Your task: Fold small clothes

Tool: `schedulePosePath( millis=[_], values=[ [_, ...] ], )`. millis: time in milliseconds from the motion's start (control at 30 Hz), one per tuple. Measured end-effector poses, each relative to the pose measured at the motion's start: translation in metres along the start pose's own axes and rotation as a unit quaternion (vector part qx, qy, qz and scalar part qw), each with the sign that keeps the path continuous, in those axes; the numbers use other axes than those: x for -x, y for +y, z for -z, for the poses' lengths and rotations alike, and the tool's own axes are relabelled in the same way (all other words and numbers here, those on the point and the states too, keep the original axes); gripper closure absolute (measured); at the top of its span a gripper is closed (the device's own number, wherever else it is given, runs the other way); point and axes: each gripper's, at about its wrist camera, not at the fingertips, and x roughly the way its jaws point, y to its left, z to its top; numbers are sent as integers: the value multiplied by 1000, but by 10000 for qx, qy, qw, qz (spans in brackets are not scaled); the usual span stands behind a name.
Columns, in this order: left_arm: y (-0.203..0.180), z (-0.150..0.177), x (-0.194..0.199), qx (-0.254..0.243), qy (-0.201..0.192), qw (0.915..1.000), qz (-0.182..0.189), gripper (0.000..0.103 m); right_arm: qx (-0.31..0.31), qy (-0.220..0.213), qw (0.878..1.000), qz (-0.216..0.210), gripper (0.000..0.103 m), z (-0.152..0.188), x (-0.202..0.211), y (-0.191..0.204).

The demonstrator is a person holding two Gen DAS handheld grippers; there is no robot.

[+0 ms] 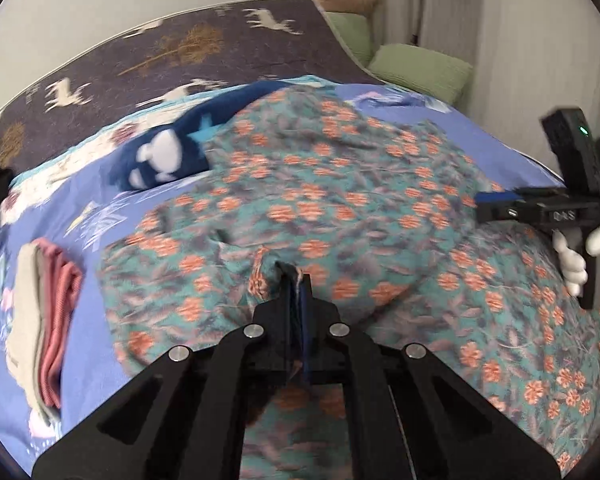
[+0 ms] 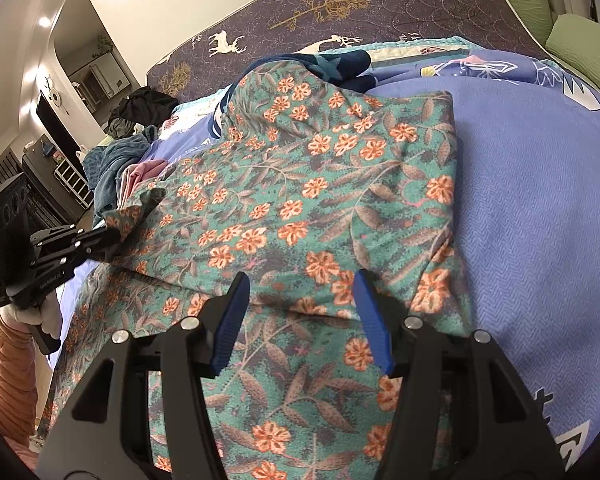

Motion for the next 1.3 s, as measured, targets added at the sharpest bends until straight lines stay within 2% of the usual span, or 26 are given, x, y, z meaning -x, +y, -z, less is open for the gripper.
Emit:
schedulePosePath(
  millis=[67, 100, 167, 200, 233, 267, 333, 367, 467, 533, 567, 600, 700, 733, 833, 967, 1033, 1067, 1167, 1300],
  values=[
    [15, 0, 4, 186, -28, 9990, -398, 99, 1, -1, 10000, 4, 47, 0, 0, 0],
    [30, 0, 6, 384, -28, 9962, -787, 99, 5, -1, 10000, 10, 47, 0, 0, 0],
    [66, 3, 7, 860, 33, 9813, -1724, 99, 9, -2, 10000, 14, 47, 0, 0, 0],
    [85, 8, 9, 1117, 82, 9708, -2121, 100, 5, -1, 10000, 10, 47, 0, 0, -1],
    [97, 12, 12, 1319, 97, 9643, -2296, 100, 5, -1, 10000, 10, 47, 0, 0, -1],
    [111, 19, 19, 1615, 44, 9595, -2309, 100, 4, 0, 10000, 9, 47, 0, 0, -1],
    [117, 24, 27, 1821, -79, 9586, -2187, 95, 3, 4, 10000, 3, 47, 0, 0, -1],
    [114, 24, 31, 1828, -151, 9602, -2107, 90, 4, 10, 10000, -2, 46, 0, 0, 0],
    [93, 19, 34, 1696, -324, 9718, -1605, 86, 39, 24, 10000, 29, 46, 0, 0, 2],
    [79, 13, 30, 1602, -425, 9799, -1113, 80, 84, 24, 9999, 93, 46, 0, 0, 4],
    [68, 10, 23, 1515, -421, 9837, -872, 71, 115, 27, 9998, 151, 46, 0, 1, 6],
    [59, 9, 15, 1427, -335, 9857, -835, 61, 125, 37, 9997, 203, 48, -1, 1, 6],
    [37, 18, -26, 915, 388, 9891, -1085, 59, 98, 62, 9989, 454, 59, -1, 0, 6],
    [33, 23, -32, 849, 431, 9887, -1161, 59, 54, 66, 9987, 494, 62, -2, 1, 4],
    [31, 21, -21, 852, 266, 9901, -1082, 58, -28, 31, 9988, 483, 62, -3, 10, 0],
    [34, 24, -22, 983, 301, 9887, -1092, 57, -232, 14, 9992, 318, 62, -3, 12, -12],
    [33, 26, -7, 1076, 208, 9867, -1197, 57, -319, -18, 9990, 317, 62, -2, 18, -13],
    [33, 27, -1, 1120, 165, 9871, -1131, 57, -315, -29, 9989, 344, 61, -1, 22, -13],
    [29, 41, 25, 1202, 62, 9881, -955, 55, -240, -143, 9987, 428, 55, 0, 44, -12],
    [26, 77, 56, 1388, 159, 9867, -833, 48, -416, -288, 9976, 477, 54, 13, 77, -27]
  ],
)
